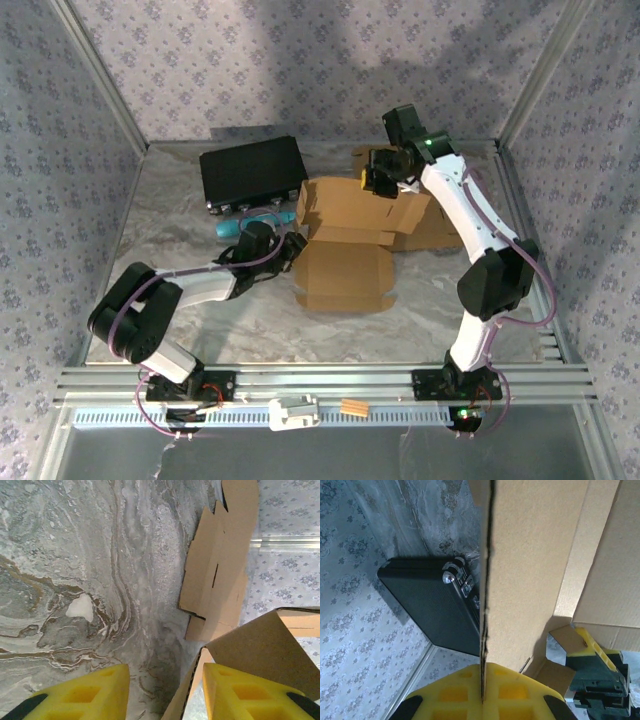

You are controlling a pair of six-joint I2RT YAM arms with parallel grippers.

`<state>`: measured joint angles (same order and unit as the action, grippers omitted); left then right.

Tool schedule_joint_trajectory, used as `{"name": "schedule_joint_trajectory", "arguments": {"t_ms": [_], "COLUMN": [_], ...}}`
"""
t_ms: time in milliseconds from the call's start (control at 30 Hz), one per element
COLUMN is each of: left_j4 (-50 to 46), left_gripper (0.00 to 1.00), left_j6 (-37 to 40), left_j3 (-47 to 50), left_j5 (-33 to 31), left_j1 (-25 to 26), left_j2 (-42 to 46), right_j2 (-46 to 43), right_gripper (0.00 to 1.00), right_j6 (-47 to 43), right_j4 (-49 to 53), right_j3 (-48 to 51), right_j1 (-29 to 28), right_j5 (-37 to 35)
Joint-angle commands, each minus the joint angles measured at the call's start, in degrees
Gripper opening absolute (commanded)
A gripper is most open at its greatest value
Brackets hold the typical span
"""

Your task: Fold the paper box

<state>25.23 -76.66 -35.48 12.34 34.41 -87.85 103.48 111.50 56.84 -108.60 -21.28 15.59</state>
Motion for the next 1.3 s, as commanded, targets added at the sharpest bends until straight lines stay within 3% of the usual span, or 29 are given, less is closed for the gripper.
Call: {"name": "schedule_joint_trajectory", "arguments": {"t_ms": [0, 100, 267, 367, 467, 600, 800, 1000, 1133, 1267], "left_j4": [-4.6, -18.16, -38.83, -47.05, -53.03, -48.74, -40.85, -24.66, -21.67, -20.47], "left_gripper": [0.43, 0.53, 0.62, 0.62, 0.63, 0.5, 0.35, 0.38, 0.46, 0.51], "left_j6": [2.92, 5.07, 10.26, 12.13, 15.68, 19.11, 31.73, 46.07, 48.94, 51.23], "left_j3": [-3.14, -3.69, -0.47, 2.62, 3.52, 5.94, 2.29, 7.27, 7.19, 6.13], "left_j5": [-1.19, -3.14, -4.63, -3.41, -2.61, 3.92, 2.18, 5.83, 8.11, 4.27], "left_j1": [0.01, -0.22, -2.36, -6.94, -15.0, -25.47, -25.75, -24.78, -21.31, -16.28], "left_j2": [2.59, 8.66, 22.44, 33.45, 43.53, 44.62, 33.47, 30.95, 27.21, 23.25], "right_j2": [-1.41, -2.09, -5.08, -5.37, -3.73, -2.14, -0.46, 1.9, 2.18, 2.37], "right_gripper": [0.0, 0.0, 0.0, 0.0, 0.0, 0.0, 0.0, 0.0, 0.0, 0.0], "right_j6": [0.03, -4.04, -10.21, -11.6, -15.35, -18.35, -21.73, -23.65, -24.66, -24.8], "right_j4": [1.49, -1.93, -21.18, -27.79, -30.09, -36.04, -46.11, -54.28, -54.96, -55.88], "right_j3": [1.11, 4.0, 16.47, 19.47, 19.11, 22.03, 26.14, 28.11, 28.44, 28.96], "right_j1": [-0.61, -0.8, -2.79, -5.01, -7.45, -9.88, -10.13, -9.81, -9.93, -10.09], "right_j5": [0.81, -1.58, -3.28, -5.07, -4.9, -3.91, 0.9, 6.56, 7.84, 9.0]}}
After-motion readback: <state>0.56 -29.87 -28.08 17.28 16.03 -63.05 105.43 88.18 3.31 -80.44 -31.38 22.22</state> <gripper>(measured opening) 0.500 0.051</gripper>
